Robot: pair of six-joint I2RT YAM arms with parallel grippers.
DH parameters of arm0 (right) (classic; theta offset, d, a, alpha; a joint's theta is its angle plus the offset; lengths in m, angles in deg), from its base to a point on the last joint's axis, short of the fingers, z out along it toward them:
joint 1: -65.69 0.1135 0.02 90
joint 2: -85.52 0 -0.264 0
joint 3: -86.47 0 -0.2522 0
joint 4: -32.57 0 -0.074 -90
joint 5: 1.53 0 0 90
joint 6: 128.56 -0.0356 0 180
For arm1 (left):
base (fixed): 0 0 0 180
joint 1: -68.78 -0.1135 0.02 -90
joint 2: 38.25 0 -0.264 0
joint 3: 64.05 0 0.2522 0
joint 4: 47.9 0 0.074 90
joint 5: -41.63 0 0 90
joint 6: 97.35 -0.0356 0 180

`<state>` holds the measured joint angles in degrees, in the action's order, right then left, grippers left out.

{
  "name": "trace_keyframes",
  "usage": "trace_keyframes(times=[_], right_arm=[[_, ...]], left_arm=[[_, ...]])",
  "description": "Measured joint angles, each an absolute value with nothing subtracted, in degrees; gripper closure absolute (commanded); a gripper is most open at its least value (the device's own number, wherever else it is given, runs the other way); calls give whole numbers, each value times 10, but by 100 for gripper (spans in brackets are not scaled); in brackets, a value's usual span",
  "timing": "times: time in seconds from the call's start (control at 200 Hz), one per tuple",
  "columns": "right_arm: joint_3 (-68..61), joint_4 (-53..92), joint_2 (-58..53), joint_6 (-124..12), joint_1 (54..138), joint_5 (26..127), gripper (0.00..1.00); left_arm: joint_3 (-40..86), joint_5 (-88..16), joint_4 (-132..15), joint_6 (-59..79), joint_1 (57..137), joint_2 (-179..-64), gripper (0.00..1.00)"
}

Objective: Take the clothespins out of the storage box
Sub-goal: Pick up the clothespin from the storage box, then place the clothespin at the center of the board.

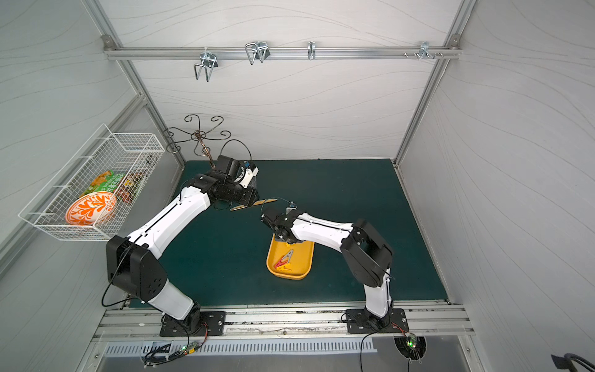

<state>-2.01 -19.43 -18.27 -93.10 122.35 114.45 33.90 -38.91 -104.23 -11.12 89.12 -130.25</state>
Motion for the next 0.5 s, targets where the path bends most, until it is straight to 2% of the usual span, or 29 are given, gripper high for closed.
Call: trace_keyframes(times=[0.155, 0.5], right_arm=[[-63, -199, -56, -913, 1175, 1154, 100], [-246, -231, 155, -875, 973, 1162, 100]], left_arm=[[339, -369, -1044, -111, 891, -1303, 53], [341, -337, -1065, -118, 905, -1303, 54]])
